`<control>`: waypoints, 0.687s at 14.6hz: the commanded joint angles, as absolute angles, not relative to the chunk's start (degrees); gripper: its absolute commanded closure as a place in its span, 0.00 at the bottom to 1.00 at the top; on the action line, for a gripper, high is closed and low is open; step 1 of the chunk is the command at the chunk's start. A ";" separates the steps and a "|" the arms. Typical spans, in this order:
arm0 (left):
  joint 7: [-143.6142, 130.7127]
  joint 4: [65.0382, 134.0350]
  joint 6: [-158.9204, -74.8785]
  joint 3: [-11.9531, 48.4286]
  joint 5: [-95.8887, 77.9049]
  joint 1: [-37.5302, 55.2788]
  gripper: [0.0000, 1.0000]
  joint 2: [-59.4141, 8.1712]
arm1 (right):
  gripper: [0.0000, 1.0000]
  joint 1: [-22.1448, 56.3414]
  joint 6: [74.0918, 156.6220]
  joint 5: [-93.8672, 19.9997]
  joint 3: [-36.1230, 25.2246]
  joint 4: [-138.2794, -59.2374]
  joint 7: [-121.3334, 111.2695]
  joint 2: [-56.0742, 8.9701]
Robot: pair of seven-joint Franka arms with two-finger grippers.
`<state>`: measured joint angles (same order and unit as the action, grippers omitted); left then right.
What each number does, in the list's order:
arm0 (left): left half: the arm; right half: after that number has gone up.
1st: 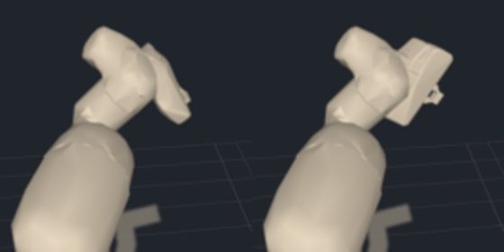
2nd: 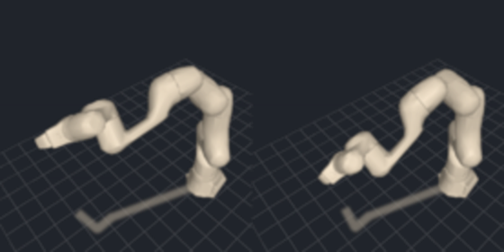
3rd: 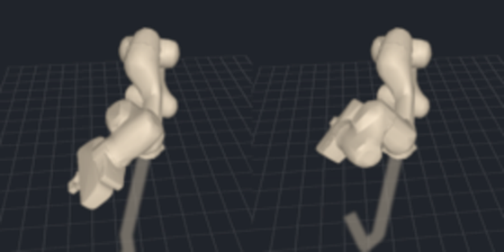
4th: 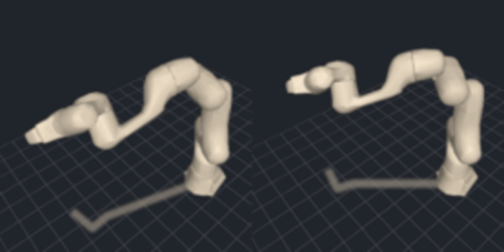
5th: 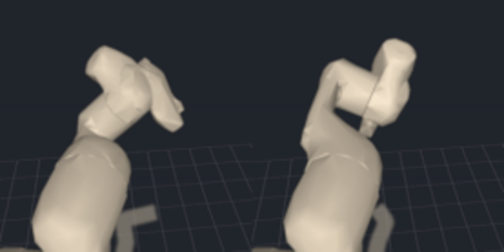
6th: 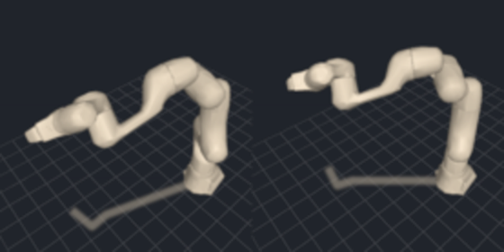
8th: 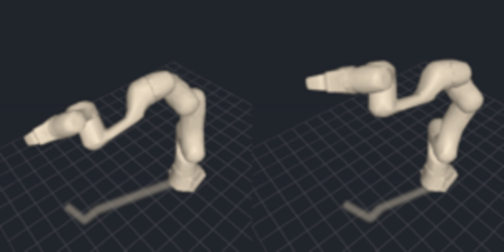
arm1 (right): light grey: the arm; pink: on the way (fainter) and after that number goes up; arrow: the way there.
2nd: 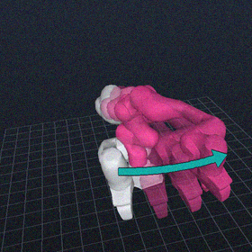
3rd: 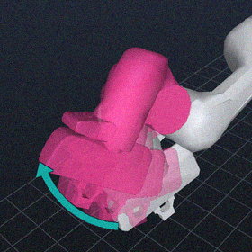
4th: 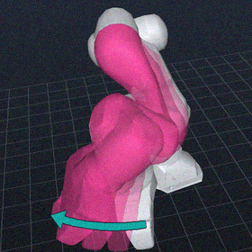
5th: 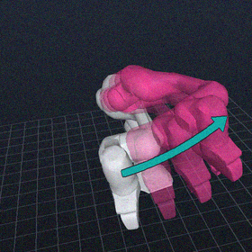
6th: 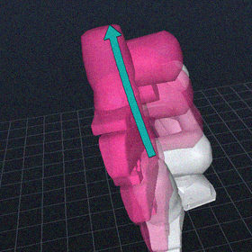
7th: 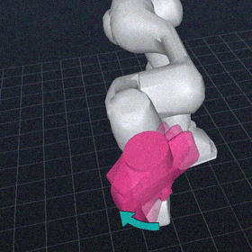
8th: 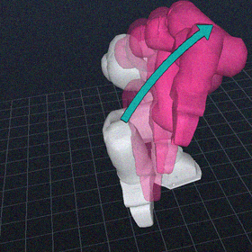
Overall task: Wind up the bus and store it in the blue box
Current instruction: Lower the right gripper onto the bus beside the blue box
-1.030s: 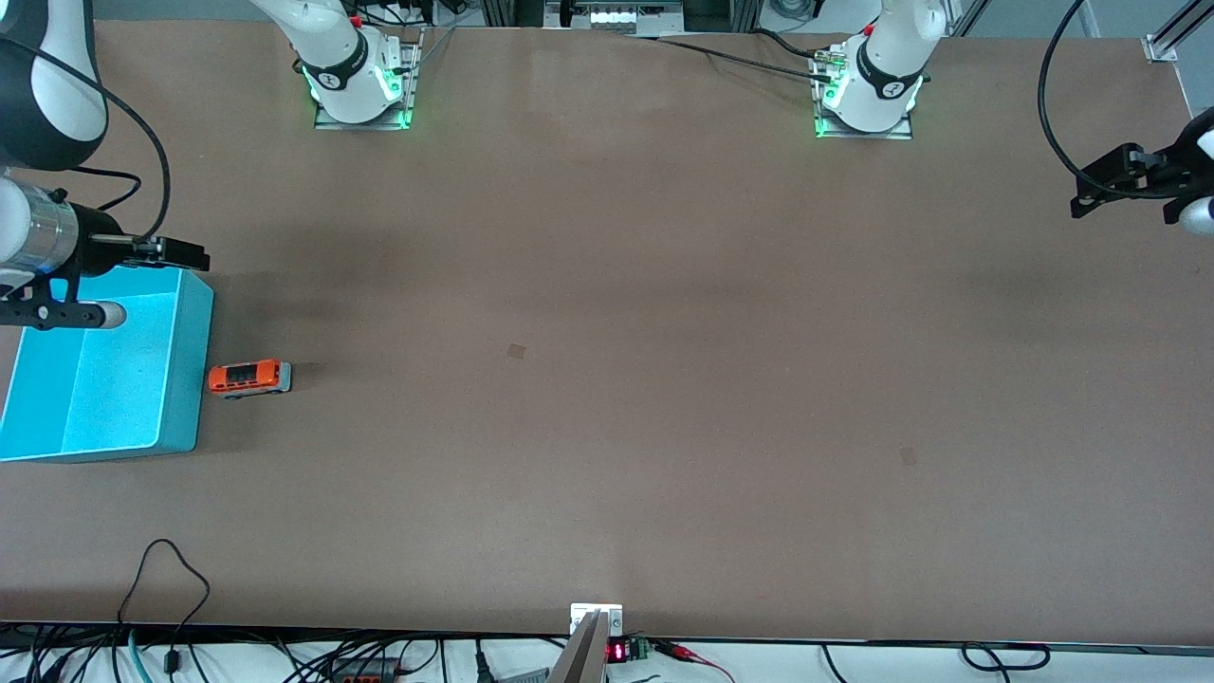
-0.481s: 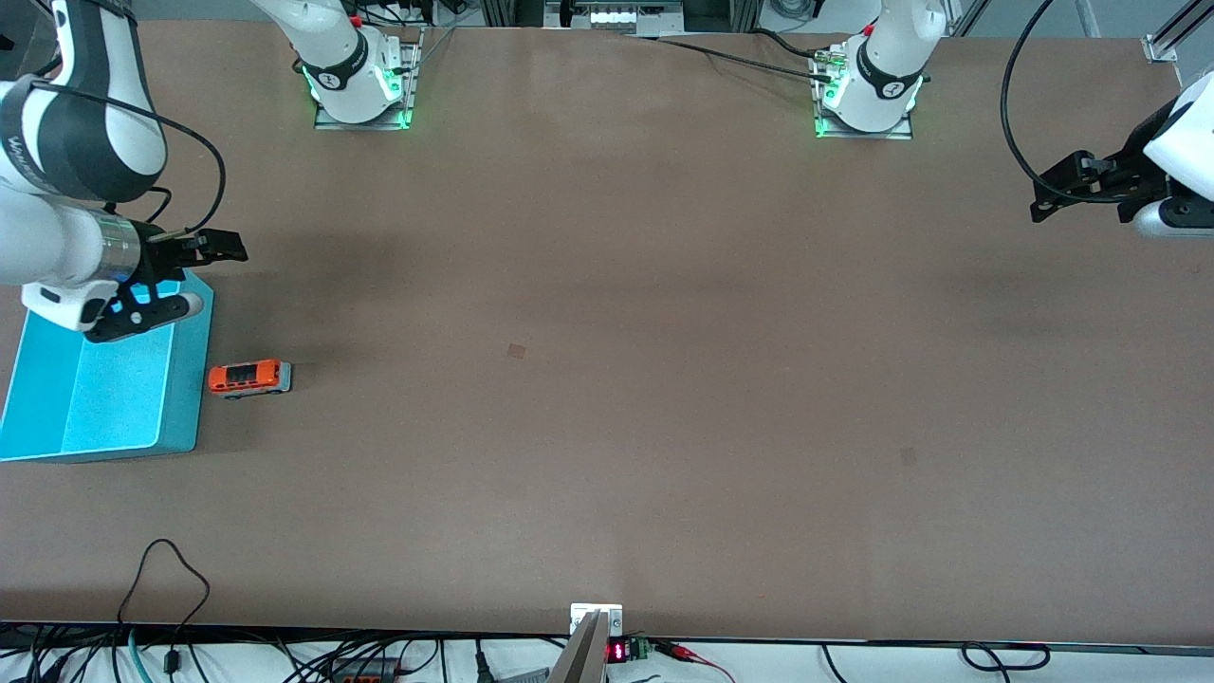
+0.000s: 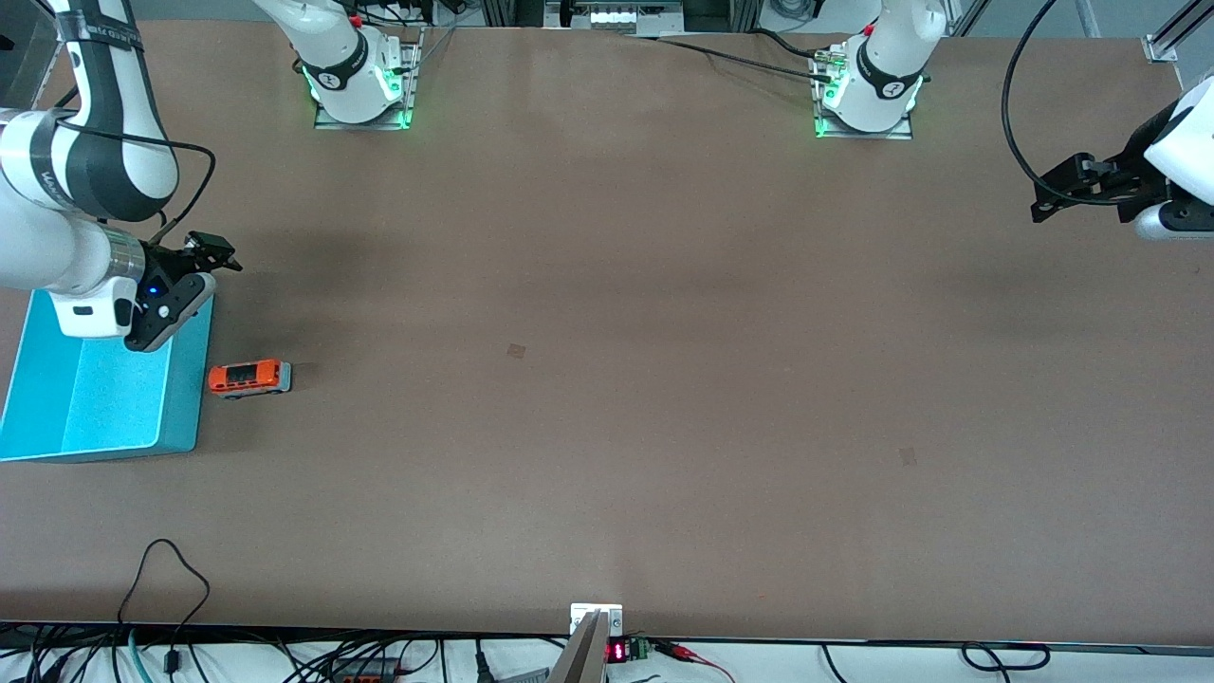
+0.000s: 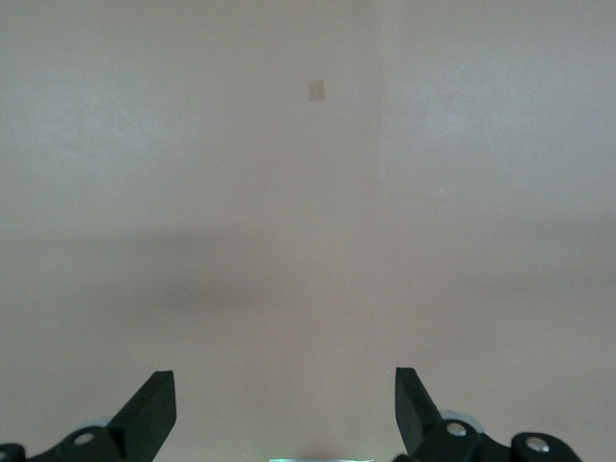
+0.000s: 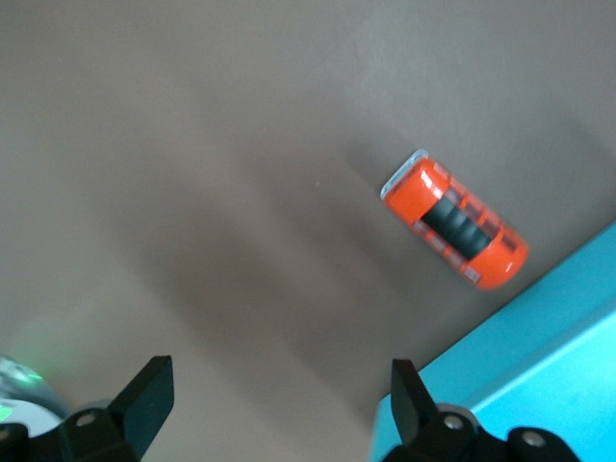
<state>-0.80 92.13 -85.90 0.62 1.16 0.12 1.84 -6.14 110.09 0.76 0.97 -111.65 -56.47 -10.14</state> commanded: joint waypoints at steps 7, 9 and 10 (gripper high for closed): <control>-1.32 92.46 -85.43 0.09 0.18 0.26 0.00 2.29 | 0.00 -12.37 134.71 6.24 5.78 -121.90 -87.15 -13.17; -1.32 92.46 -85.34 0.09 0.18 0.26 0.00 2.29 | 0.00 -14.58 135.70 6.24 8.34 -121.91 -91.48 -14.58; -1.32 92.46 -85.17 0.09 0.18 0.26 0.00 2.29 | 0.00 -14.59 136.31 6.24 8.52 -121.90 -92.71 -15.20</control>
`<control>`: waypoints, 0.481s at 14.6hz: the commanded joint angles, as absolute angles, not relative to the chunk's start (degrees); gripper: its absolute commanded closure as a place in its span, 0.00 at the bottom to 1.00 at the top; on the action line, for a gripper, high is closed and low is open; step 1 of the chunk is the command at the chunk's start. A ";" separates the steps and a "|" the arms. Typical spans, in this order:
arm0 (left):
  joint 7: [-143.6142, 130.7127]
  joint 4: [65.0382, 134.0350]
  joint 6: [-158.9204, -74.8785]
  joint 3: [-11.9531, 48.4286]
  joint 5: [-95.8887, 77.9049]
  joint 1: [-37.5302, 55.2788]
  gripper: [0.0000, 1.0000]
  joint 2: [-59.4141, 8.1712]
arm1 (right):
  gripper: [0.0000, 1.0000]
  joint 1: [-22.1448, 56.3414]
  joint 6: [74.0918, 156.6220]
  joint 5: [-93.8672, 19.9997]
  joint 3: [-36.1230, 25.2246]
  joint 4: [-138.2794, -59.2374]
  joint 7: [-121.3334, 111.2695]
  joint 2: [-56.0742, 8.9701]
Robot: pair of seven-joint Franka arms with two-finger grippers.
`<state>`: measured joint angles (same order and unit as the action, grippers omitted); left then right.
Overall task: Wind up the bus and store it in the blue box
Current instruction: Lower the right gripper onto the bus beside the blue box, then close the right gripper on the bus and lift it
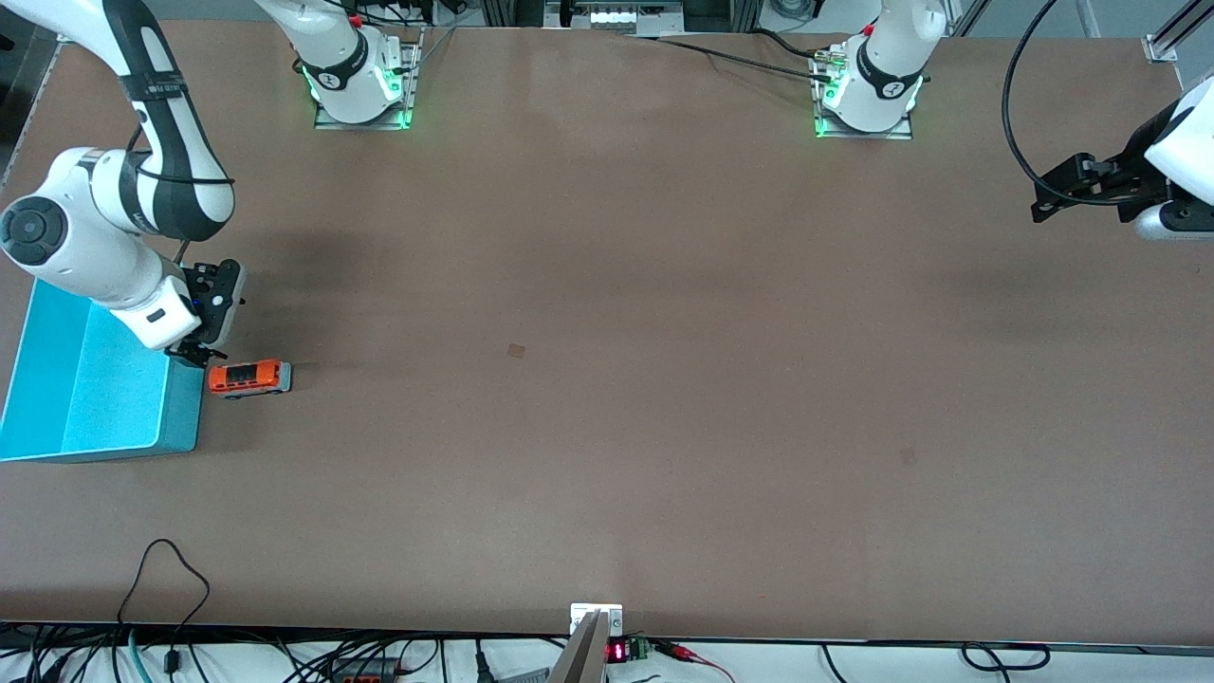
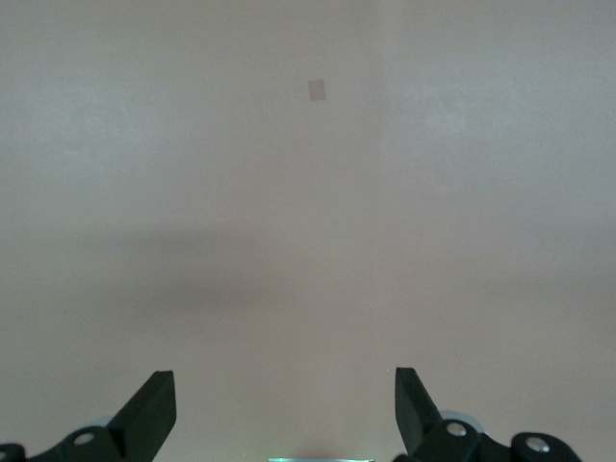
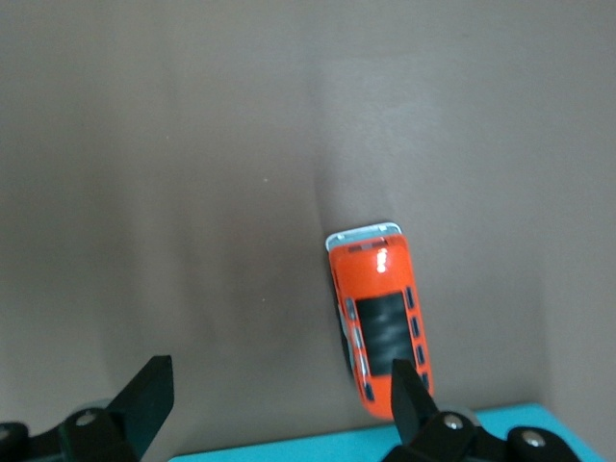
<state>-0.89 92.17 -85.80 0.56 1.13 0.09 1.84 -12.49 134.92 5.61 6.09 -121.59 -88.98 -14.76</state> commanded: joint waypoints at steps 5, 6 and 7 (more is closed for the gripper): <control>-1.32 92.46 -84.99 0.18 0.18 0.26 0.00 2.37 | 0.00 -14.94 143.16 6.33 8.79 -121.12 -99.30 -19.59; -1.32 92.46 -84.99 0.18 0.18 0.18 0.00 2.37 | 0.00 -15.12 144.57 6.33 8.79 -120.94 -100.45 -20.21; -1.32 92.46 -84.99 0.18 0.09 0.26 0.00 2.37 | 0.00 -15.73 145.97 6.42 8.79 -120.50 -101.50 -21.35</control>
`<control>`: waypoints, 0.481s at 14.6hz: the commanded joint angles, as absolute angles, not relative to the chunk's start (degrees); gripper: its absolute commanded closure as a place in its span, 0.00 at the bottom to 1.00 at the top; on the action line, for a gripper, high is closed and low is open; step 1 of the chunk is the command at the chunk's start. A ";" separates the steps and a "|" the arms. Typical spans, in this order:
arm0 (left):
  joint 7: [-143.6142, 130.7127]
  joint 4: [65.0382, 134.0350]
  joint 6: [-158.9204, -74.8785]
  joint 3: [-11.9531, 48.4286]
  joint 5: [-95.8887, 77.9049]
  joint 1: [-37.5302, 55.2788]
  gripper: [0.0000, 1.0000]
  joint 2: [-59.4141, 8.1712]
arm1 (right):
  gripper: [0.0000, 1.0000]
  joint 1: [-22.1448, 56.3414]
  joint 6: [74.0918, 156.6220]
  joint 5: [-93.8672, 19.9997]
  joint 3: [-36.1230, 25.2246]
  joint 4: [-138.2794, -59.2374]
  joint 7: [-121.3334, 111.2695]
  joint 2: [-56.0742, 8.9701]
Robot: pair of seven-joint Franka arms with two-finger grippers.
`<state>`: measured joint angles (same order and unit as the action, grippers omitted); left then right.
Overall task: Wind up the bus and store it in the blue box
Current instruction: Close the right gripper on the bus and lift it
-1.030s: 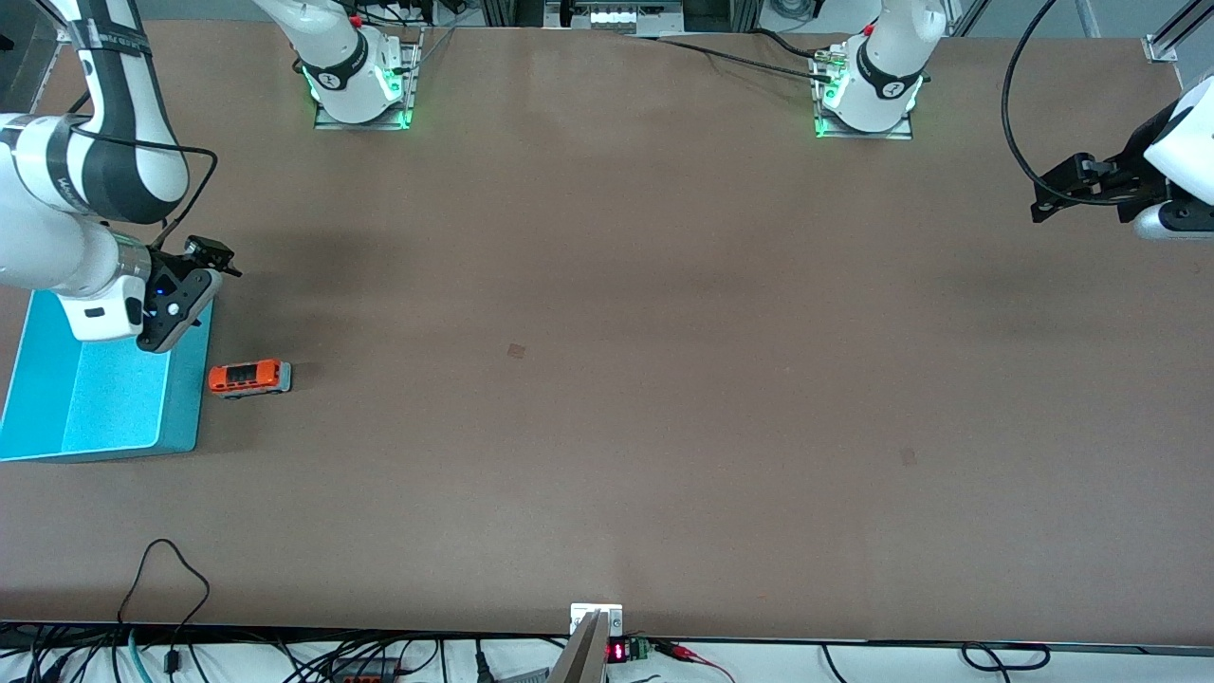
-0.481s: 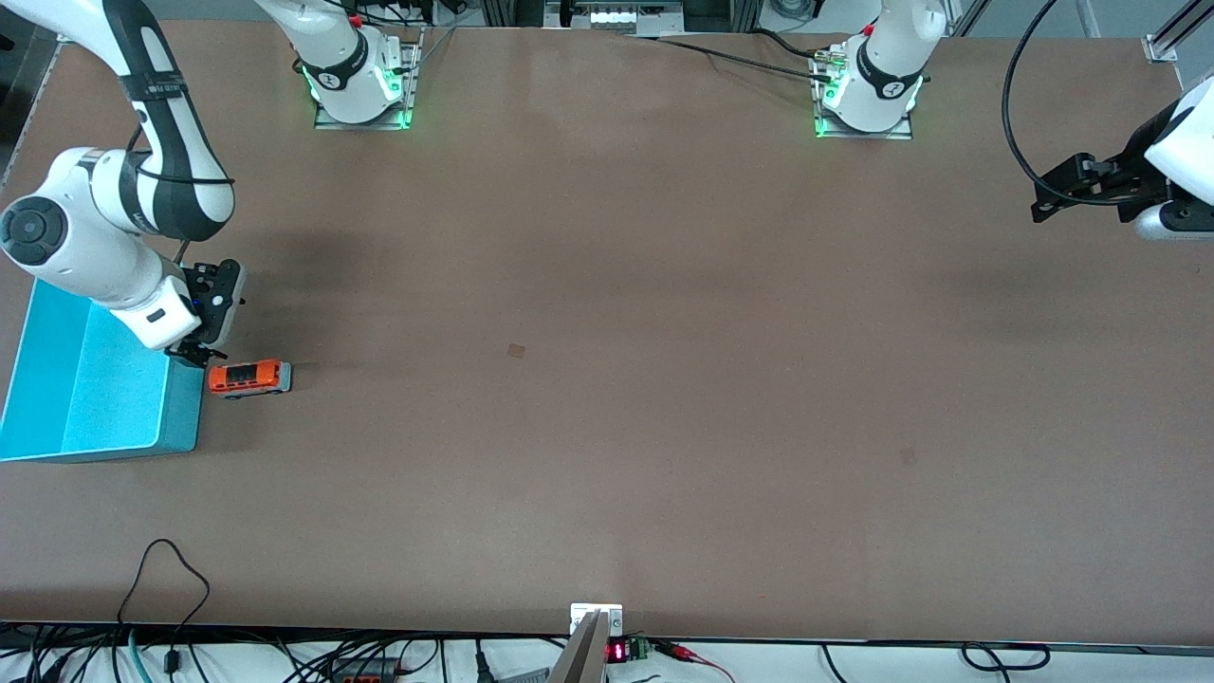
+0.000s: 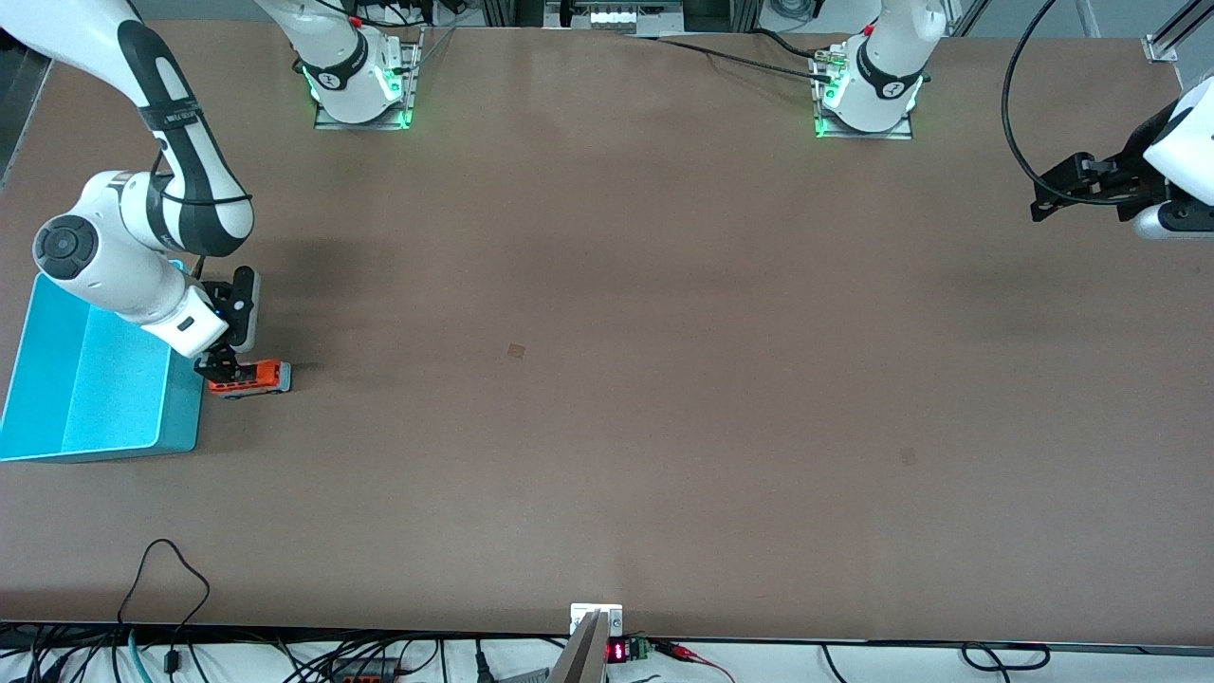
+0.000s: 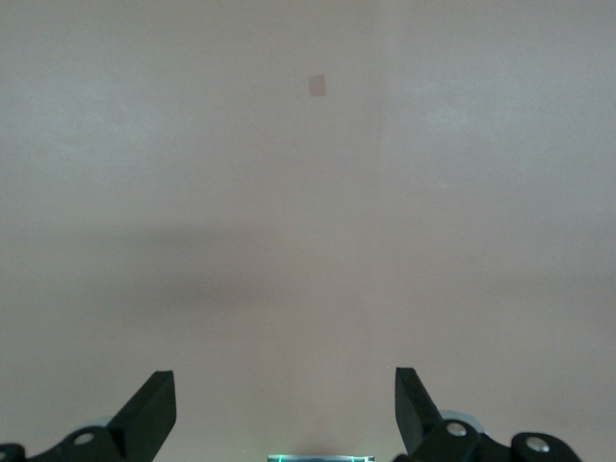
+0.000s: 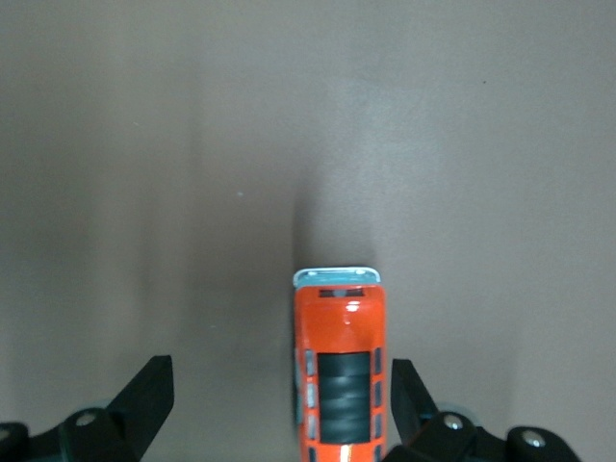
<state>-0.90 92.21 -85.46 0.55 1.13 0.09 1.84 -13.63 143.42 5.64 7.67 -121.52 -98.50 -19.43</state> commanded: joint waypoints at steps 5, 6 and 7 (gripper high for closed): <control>-1.32 92.46 -84.99 0.00 0.09 0.26 0.00 2.37 | 0.00 -16.78 149.58 6.33 8.79 -118.39 -103.27 -25.83; -1.32 92.37 -84.99 0.00 0.09 0.26 0.00 2.37 | 0.00 -17.05 150.72 6.33 8.79 -118.39 -103.36 -26.36; -1.32 92.37 -84.99 0.00 0.09 0.26 0.00 2.37 | 0.00 -17.14 151.78 6.33 8.79 -118.39 -103.62 -27.06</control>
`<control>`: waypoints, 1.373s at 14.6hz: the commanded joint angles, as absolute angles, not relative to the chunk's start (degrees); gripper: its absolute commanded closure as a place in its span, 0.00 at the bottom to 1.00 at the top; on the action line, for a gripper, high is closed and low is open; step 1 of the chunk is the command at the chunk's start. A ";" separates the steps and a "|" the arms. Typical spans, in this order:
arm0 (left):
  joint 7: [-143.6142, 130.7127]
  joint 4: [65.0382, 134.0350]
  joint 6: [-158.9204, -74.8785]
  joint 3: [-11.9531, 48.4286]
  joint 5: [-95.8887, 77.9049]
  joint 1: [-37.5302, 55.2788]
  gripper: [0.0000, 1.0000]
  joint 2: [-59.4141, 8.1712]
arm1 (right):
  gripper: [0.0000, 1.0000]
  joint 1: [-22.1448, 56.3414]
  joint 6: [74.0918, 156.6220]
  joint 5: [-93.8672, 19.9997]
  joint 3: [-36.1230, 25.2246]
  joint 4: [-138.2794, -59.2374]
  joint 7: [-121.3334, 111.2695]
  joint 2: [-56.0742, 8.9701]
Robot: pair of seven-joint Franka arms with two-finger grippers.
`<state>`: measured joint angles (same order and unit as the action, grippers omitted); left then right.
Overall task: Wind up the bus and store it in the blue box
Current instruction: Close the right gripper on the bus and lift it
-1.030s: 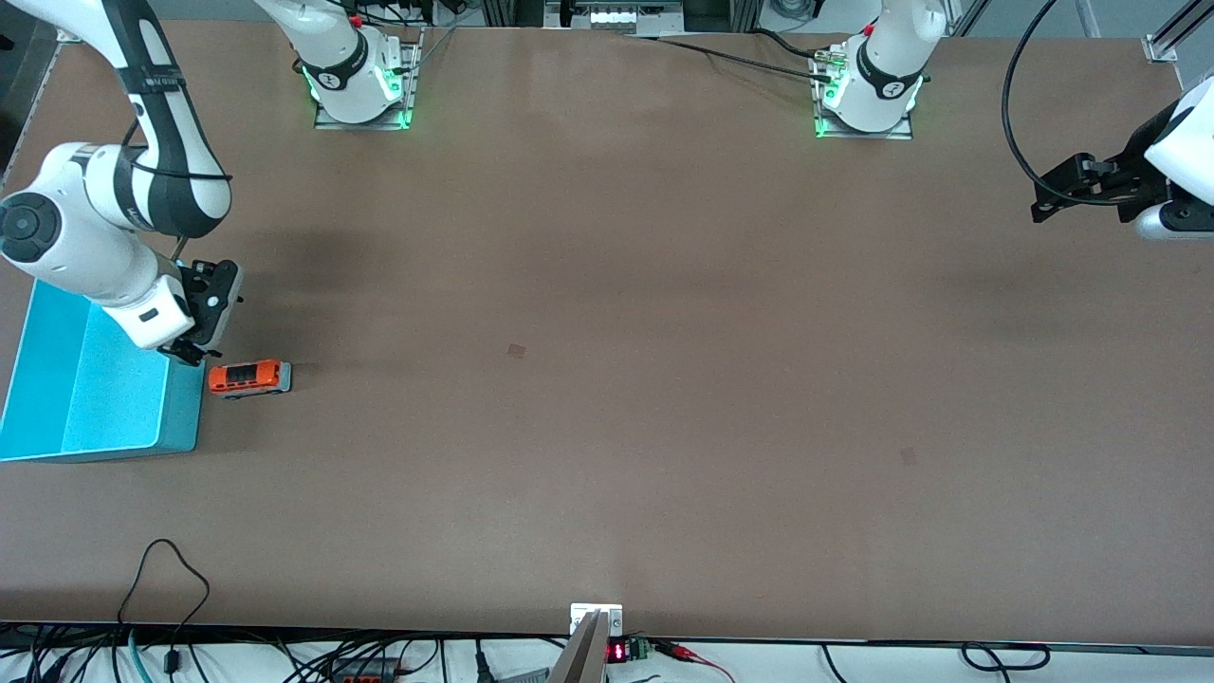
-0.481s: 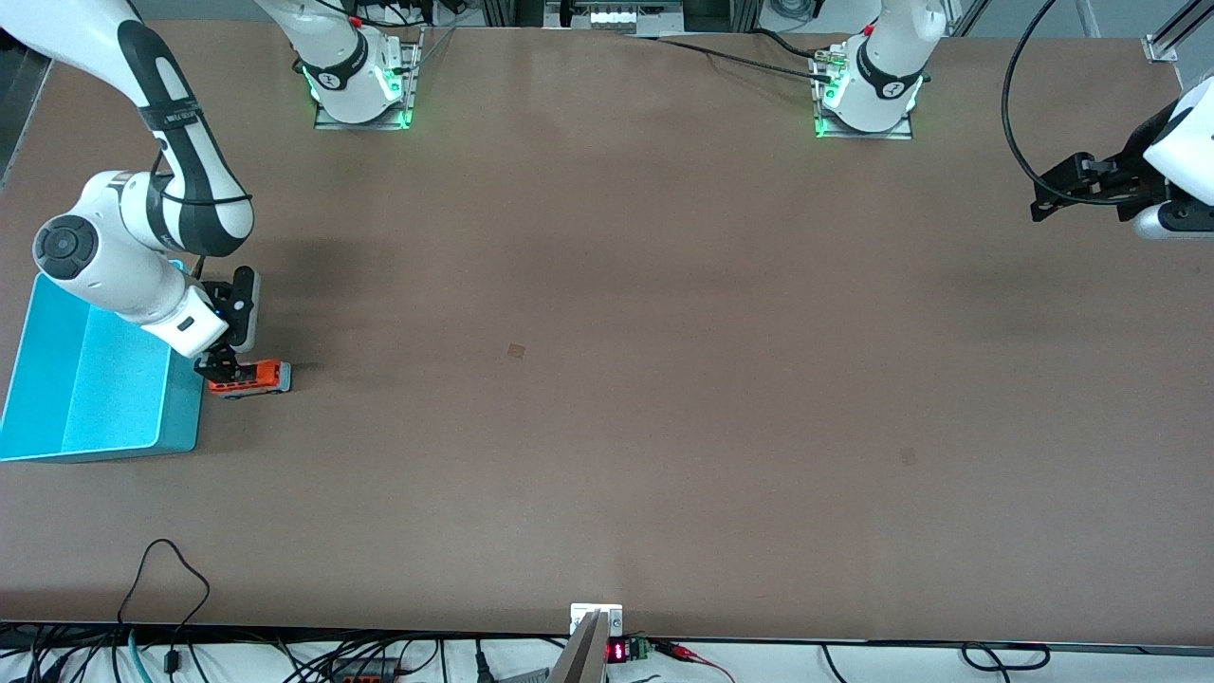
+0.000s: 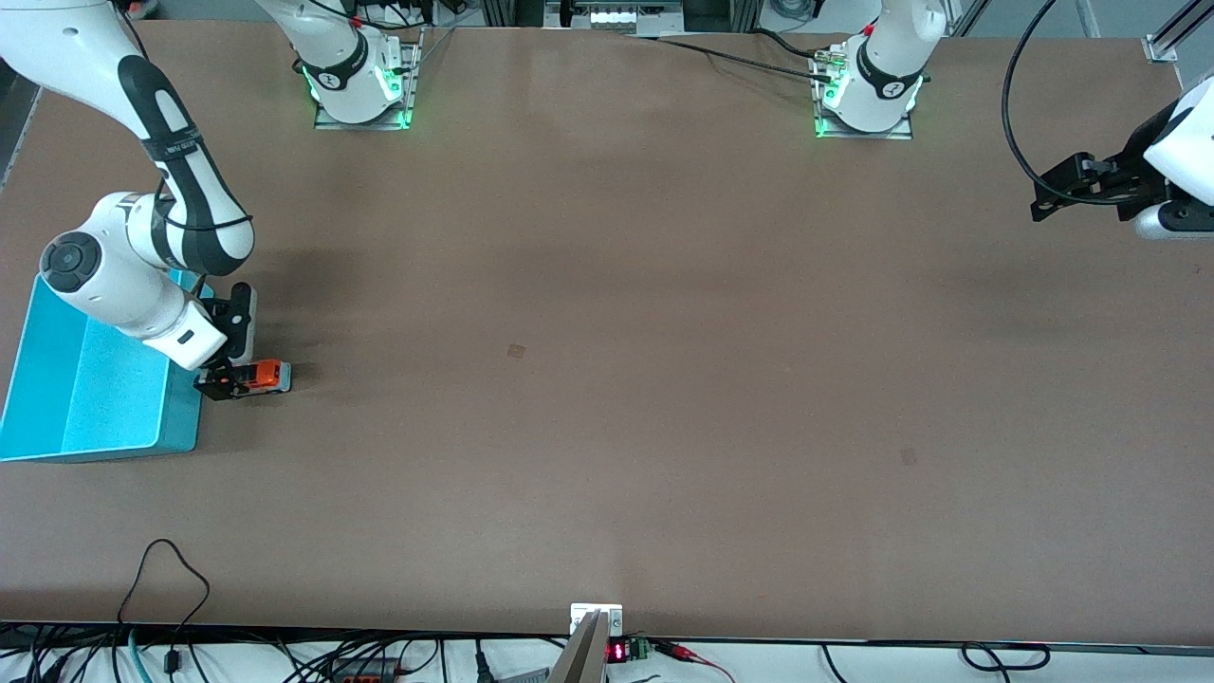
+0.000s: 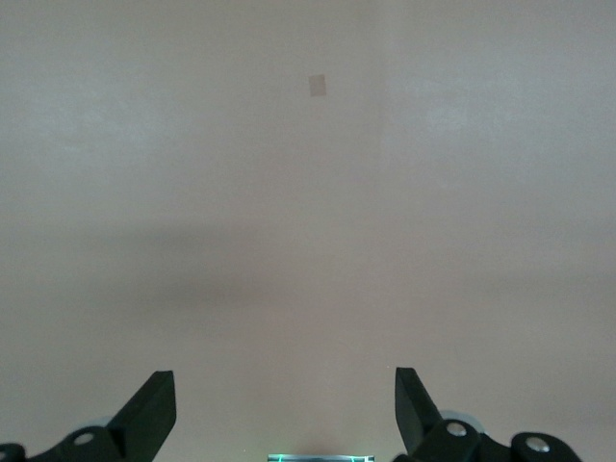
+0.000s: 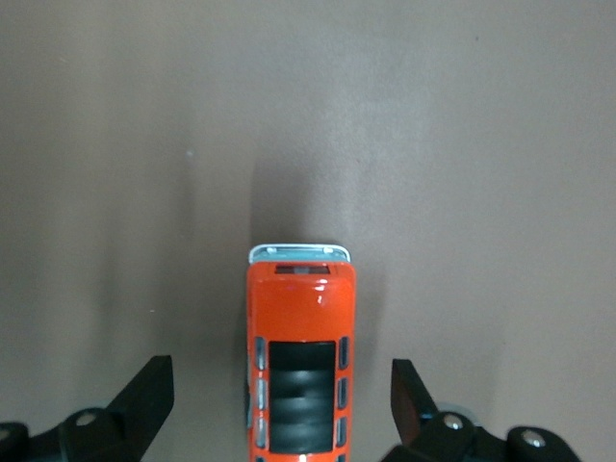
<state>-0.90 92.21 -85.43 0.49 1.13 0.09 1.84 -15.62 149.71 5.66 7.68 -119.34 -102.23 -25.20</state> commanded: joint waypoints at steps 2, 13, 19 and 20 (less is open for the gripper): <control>-1.23 92.37 -85.08 0.00 0.09 0.26 0.00 2.29 | 0.00 -17.75 153.89 6.33 8.79 -118.39 -103.71 -28.56; -1.23 92.37 -85.08 0.00 0.09 0.26 0.00 2.29 | 0.95 -18.46 154.43 5.80 8.79 -119.35 -93.45 -28.83; -1.23 92.37 -85.08 -0.09 0.09 0.18 0.00 2.29 | 1.00 -17.67 143.56 5.89 10.55 -118.92 -70.54 -20.59; -1.23 92.37 -85.08 -0.09 0.09 0.18 0.00 2.29 | 1.00 -17.75 141.35 5.89 11.07 -118.65 -65.96 -18.48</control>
<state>-0.90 92.22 -85.43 0.34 1.12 0.09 1.84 -17.13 146.48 5.64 9.96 -117.85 -74.25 -24.19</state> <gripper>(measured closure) 0.000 0.458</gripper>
